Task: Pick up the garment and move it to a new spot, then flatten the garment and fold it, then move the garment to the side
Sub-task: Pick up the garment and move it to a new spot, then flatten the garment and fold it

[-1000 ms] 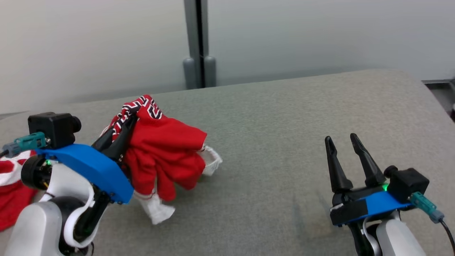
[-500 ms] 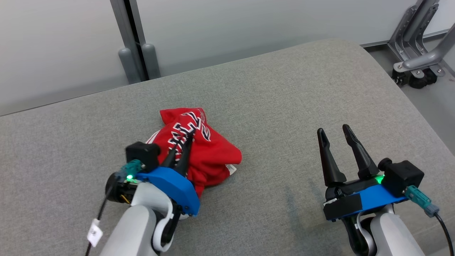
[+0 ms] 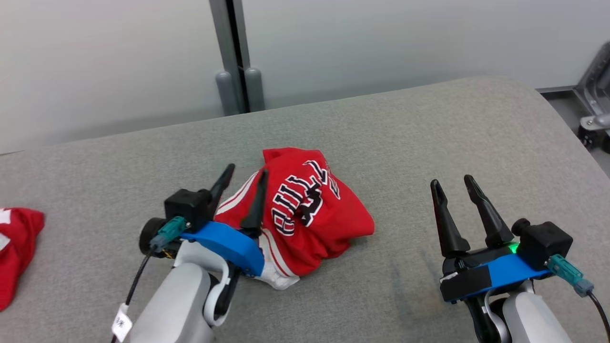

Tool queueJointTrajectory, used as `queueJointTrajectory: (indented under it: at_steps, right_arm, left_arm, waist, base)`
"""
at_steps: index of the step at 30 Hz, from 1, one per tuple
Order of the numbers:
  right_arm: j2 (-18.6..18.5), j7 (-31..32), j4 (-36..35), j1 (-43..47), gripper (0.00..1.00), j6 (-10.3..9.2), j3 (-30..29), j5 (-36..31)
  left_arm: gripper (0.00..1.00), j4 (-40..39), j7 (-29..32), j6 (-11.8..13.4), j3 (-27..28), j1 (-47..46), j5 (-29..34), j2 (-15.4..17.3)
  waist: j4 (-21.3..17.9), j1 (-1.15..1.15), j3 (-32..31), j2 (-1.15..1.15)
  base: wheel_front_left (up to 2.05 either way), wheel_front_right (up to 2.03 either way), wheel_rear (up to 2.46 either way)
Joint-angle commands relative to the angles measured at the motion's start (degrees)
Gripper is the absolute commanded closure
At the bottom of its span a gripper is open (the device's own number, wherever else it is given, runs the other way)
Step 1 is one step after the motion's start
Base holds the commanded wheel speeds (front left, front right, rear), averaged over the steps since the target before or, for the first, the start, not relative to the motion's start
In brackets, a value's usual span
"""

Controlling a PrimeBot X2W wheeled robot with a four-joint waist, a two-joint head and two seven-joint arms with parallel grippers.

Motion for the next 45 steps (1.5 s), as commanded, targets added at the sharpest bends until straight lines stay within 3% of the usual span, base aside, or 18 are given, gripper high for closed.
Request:
queueJointTrajectory:
  at_steps: [1,10,15,23,29,38,45]
  right_arm:
    - [-0.54,0.01,-0.22,0.59,0.0,0.03,-0.14,0.08]
    - [-1.52,0.01,-0.6,3.6,0.0,0.03,-1.41,0.4]
    - [-1.8,0.01,-0.76,5.35,0.0,0.02,-1.49,0.12]
    - [-2.32,0.01,-1.32,6.6,0.0,0.02,-2.1,-1.01]
    - [-2.23,0.01,-0.92,5.93,0.0,0.02,-1.86,-1.5]
    - [-2.08,0.01,-0.49,5.12,0.0,0.02,-1.18,-0.9]
    - [-1.77,0.02,-0.64,4.1,0.0,0.02,-1.21,-0.53]
  left_arm:
    - [0.0,-1.18,-0.89,0.79,0.89,0.73,-0.13,1.07]
    - [0.0,-7.06,-3.58,3.89,4.48,9.75,-0.82,5.42]
    - [0.0,-9.76,-5.44,6.05,7.22,15.98,-0.41,7.26]
    - [0.0,-15.88,-5.83,8.16,12.55,21.22,3.21,7.65]
    - [0.0,-18.25,-5.85,7.33,14.7,22.76,5.7,6.21]
    - [0.0,-14.95,-5.81,3.72,13.96,20.71,7.44,4.95]
    - [0.0,-7.78,8.85,-0.34,9.76,15.34,2.25,3.31]
  waist:
    - [1.26,0.0,0.03,-0.01]
    - [6.62,0.0,-2.96,-0.01]
    - [7.16,0.0,-4.3,-0.01]
    - [7.38,0.0,-5.03,-0.01]
    - [6.83,0.0,-4.93,-0.01]
    - [5.85,0.0,-4.51,-0.01]
    - [3.97,0.0,-3.65,-0.01]
  base:
    - [0.0,0.0,0.0]
    - [0.0,0.0,0.0]
    - [0.0,0.0,0.0]
    - [0.0,0.0,0.0]
    - [0.0,0.0,0.0]
    - [0.0,0.0,0.0]
    - [0.0,0.0,0.0]
